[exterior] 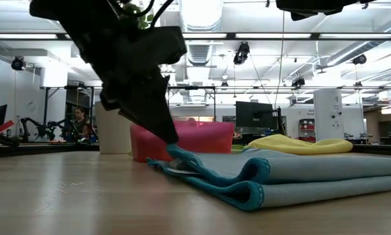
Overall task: Fold microfiber towels
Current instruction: Fold the blue microfiber cloth
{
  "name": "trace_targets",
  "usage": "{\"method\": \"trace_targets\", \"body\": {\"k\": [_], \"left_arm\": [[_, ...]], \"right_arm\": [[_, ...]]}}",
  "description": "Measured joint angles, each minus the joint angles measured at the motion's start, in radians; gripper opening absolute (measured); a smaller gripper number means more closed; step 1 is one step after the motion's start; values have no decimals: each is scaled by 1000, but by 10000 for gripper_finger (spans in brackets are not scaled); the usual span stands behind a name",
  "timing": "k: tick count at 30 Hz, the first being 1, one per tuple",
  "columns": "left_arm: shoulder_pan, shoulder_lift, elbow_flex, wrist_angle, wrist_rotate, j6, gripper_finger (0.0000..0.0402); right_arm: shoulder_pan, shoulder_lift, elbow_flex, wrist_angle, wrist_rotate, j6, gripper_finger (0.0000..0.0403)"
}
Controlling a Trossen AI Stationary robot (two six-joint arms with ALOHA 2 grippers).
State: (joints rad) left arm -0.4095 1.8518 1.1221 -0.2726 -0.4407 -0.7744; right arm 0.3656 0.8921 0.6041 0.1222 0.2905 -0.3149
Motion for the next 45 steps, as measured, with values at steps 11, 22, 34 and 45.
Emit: {"method": "trace_targets", "body": {"k": [11, 22, 34, 45], "left_arm": [[10, 5, -18, -25, -10, -31, 0], [11, 7, -18, -32, -9, -30, 3], [15, 7, -19, -44, -2, -4, 99], [14, -60, -7, -124, 12, 31, 107]], "right_arm": [[0, 0, 0, 10, 0, 8, 9], [0, 1, 0, 12, -1, 70, 10], [51, 64, -94, 48, -36, 386, 97], [205, 358, -28, 145, -36, 531, 128]]}}
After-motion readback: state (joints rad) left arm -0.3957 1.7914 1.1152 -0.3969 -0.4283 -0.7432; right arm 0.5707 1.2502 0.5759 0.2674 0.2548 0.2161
